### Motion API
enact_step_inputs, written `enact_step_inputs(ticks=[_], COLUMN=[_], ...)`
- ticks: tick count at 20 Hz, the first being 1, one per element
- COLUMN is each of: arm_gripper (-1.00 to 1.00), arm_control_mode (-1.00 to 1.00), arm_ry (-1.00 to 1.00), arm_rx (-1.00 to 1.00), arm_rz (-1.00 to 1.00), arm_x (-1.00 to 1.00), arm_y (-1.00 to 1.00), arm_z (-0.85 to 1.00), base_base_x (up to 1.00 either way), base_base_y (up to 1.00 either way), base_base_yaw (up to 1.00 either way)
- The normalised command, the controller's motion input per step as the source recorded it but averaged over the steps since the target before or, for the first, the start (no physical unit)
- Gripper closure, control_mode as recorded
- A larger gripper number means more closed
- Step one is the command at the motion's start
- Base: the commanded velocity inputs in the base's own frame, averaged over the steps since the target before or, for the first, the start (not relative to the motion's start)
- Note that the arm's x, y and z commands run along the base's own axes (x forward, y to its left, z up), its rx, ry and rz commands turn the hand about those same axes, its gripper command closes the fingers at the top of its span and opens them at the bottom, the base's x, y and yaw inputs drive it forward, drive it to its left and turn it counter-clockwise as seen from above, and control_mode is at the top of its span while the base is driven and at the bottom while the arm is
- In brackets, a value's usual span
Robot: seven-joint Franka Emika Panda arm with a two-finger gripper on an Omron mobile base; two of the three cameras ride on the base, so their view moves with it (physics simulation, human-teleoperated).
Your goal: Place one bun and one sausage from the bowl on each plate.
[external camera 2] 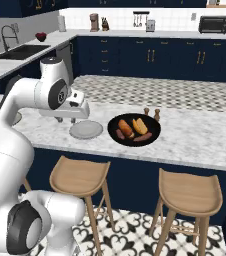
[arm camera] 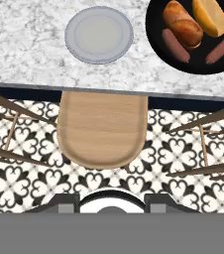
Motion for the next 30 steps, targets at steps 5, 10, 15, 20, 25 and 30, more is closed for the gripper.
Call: enact_step_inputs(ticks=[5, 10, 15, 20, 25, 30], arm_gripper=[-1.00, -1.00, -1.00, -1.00, -1.00, -1.00], arm_control_mode=[-1.00, 1.00, 1.00, 1.00, 1.00, -1.00], arm_ry=[0.00, 0.00, 0.00, 0.00, 0.00, 0.01], arm_rx=[0.00, 0.00, 0.00, 0.00, 0.00, 0.00], arm_rz=[0.00, -0.01, 0.00, 0.00, 0.00, 0.00], arm_x=[-0.13, 0.00, 0.00, 0.00, 0.00, 0.38], arm_y=[-0.20, -0.34, 0.00, 0.00, 0.00, 0.38], arm_z=[-0.03, -0.01, 0.00, 0.00, 0.00, -0.20], base_base_x=[0.00, 0.10, 0.48, 0.62, 0.58, 0.46], base_base_y=[0.00, -0.60, -0.97, 0.05, 0.69, 0.41], base_base_yaw=[0.00, -0.01, 0.00, 0.01, 0.00, 0.00])
